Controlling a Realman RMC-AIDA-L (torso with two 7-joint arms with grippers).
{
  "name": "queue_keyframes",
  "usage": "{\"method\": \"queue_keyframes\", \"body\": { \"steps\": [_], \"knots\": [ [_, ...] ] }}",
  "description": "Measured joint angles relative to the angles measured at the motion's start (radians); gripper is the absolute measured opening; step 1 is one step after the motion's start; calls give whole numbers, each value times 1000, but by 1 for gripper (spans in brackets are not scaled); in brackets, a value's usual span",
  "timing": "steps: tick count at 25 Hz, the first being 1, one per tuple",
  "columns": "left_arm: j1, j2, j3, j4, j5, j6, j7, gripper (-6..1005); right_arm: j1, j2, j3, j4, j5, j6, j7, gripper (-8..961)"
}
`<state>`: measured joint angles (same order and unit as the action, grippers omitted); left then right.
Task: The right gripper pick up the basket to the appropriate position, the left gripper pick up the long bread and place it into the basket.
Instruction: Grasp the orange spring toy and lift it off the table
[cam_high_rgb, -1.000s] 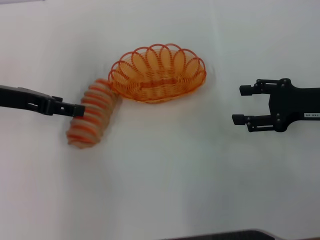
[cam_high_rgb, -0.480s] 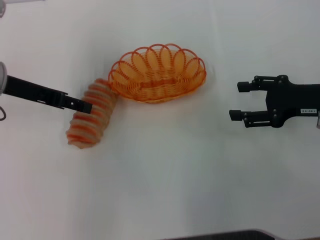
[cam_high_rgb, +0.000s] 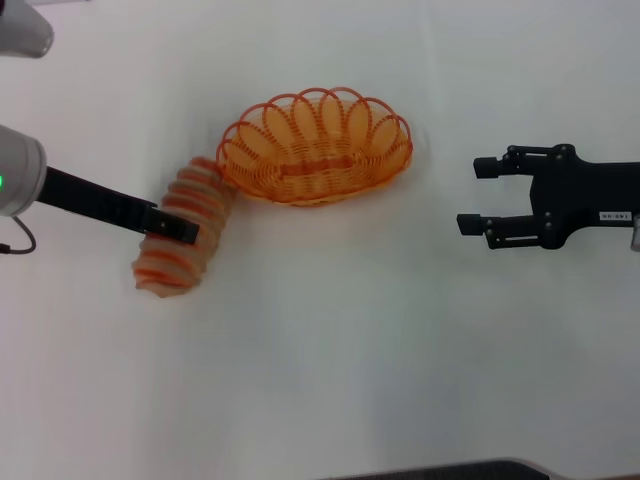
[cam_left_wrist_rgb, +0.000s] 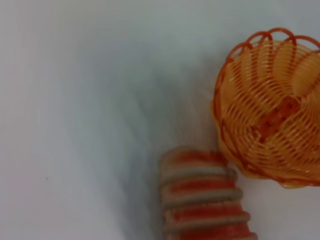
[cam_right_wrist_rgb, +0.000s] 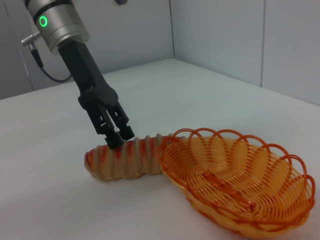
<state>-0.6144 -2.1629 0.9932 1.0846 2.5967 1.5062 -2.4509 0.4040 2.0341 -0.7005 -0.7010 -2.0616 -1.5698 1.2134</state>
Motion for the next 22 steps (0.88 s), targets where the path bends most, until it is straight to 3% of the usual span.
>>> {"method": "queue_keyframes", "body": {
  "steps": [8, 22],
  "knots": [
    [7, 0, 93, -1, 3, -55, -31, 800, 5, 0, -6, 0, 0, 6, 4, 820],
    [-1, 1, 109, -26, 11, -73, -32, 799, 17, 0, -8, 0, -1, 30, 14, 820]
  ]
}}
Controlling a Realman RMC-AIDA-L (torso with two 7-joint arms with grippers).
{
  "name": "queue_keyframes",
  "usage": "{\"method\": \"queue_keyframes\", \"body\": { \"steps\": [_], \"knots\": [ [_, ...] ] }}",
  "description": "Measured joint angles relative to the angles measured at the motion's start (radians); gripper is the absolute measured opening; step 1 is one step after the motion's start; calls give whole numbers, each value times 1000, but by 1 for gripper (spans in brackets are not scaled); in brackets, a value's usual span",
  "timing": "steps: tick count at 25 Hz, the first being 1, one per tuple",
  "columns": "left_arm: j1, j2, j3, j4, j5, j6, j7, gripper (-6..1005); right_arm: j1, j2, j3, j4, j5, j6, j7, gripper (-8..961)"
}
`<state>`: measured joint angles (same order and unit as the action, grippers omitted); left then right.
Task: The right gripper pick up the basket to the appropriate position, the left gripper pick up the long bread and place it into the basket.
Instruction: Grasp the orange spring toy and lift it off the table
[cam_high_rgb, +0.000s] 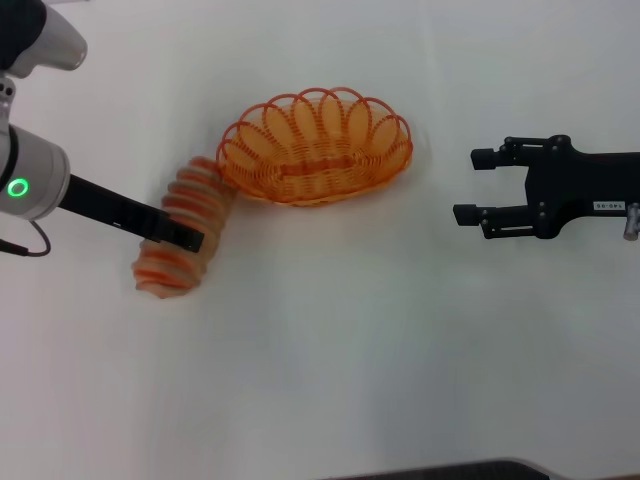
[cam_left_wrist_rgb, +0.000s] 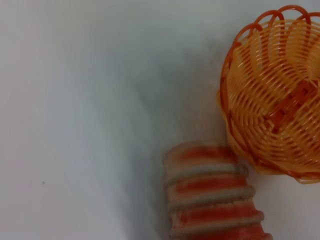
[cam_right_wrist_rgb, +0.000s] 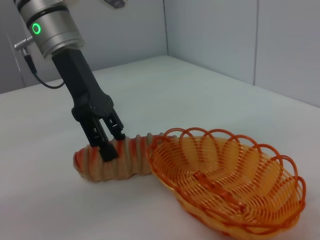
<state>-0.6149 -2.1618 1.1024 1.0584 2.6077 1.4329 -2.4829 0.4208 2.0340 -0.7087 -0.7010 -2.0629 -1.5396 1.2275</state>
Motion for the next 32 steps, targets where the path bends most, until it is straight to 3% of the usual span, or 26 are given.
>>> {"method": "queue_keyframes", "body": {
  "steps": [3, 8, 32],
  "knots": [
    [3, 2, 0, 0, 0, 2, 5, 799, 1, 0, 0, 0, 0, 0, 0, 820],
    [7, 5, -2, 5, 0, 11, 8, 643, 2, 0, 1, 0, 0, 0, 0, 818],
    [11, 20, -13, 30, 36, 31, 4, 427, 7, 6, 8, 0, 0, -1, 1, 814]
  ]
}}
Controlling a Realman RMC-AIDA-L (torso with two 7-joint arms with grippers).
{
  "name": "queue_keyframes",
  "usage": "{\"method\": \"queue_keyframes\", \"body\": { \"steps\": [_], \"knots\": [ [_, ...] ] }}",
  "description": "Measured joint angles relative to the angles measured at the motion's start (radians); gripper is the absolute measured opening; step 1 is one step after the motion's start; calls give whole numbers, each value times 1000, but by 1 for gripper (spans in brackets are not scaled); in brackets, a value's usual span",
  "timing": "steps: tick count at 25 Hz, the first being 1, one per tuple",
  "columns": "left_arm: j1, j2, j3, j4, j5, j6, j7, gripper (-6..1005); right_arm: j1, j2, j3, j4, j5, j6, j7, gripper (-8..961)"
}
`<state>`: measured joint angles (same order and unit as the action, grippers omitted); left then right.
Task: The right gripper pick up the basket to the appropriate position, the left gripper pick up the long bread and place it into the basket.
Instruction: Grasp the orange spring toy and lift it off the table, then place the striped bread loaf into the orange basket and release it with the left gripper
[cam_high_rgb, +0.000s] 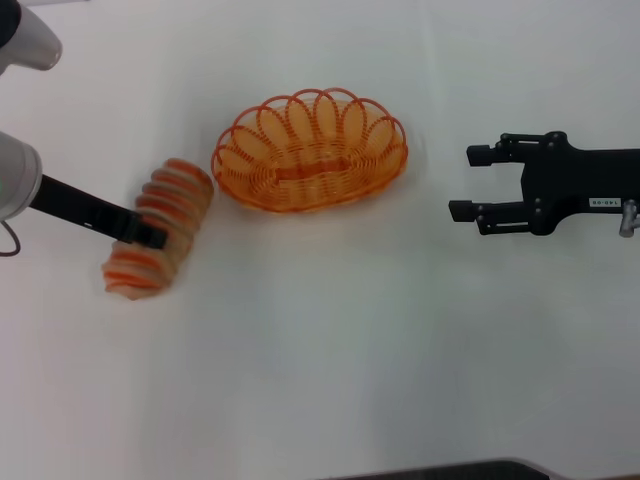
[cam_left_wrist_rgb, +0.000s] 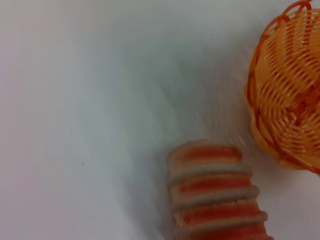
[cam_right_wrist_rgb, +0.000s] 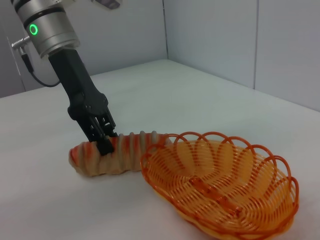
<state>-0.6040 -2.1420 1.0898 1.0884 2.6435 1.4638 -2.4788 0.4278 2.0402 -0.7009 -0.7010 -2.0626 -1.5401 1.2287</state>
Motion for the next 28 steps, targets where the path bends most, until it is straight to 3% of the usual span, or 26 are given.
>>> {"method": "queue_keyframes", "body": {
  "steps": [28],
  "knots": [
    [-46, 22, -9, 88, 24, 4, 52, 221, 6, 2, 2, 0, 5, -5, 0, 808]
  ]
}}
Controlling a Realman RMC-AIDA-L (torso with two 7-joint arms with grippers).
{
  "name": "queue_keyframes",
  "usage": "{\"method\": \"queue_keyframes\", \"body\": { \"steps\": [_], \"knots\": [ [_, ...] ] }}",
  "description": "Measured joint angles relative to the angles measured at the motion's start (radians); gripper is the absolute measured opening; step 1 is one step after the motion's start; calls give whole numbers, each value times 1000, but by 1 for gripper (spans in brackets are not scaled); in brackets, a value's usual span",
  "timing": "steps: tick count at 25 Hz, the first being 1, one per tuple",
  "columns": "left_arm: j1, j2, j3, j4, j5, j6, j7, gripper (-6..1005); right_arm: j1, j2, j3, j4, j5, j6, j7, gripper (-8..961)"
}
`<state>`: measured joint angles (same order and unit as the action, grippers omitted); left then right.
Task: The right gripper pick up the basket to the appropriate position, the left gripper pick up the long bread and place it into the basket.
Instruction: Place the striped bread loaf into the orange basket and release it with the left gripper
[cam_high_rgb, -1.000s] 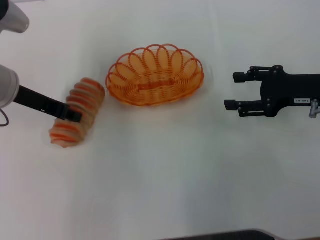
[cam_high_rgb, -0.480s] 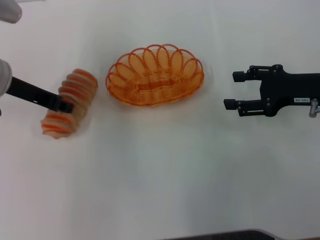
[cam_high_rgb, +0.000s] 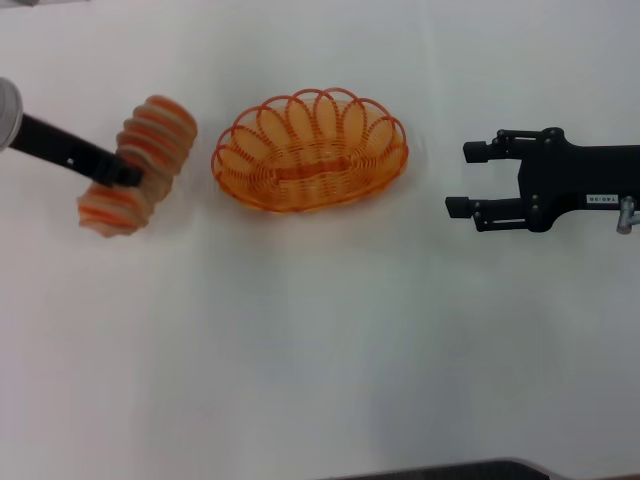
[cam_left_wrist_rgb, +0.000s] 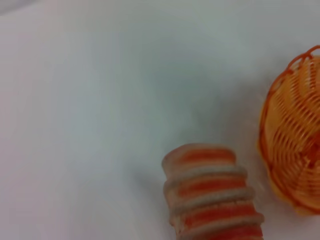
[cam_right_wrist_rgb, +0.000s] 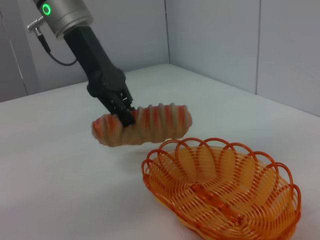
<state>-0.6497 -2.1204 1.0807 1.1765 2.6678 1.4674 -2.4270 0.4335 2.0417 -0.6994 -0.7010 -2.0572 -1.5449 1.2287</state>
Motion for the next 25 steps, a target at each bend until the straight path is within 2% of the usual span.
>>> {"method": "queue_keyframes", "body": {
  "steps": [11, 15, 17, 25],
  "knots": [
    [-96, -12, 3, 33, -7, 3, 211, 196, 1, 1, -9, 1, -4, -4, 0, 809],
    [-110, -35, 8, 80, -8, 3, 297, 189, 0, -1, -10, 3, -6, -4, -2, 809],
    [-113, -42, 31, 109, -17, 4, 324, 186, -1, -1, -12, 3, -7, -4, -5, 809],
    [-116, -44, 206, 168, -70, 14, 367, 182, -2, -2, -26, 2, -8, -6, -6, 809]
  ]
}}
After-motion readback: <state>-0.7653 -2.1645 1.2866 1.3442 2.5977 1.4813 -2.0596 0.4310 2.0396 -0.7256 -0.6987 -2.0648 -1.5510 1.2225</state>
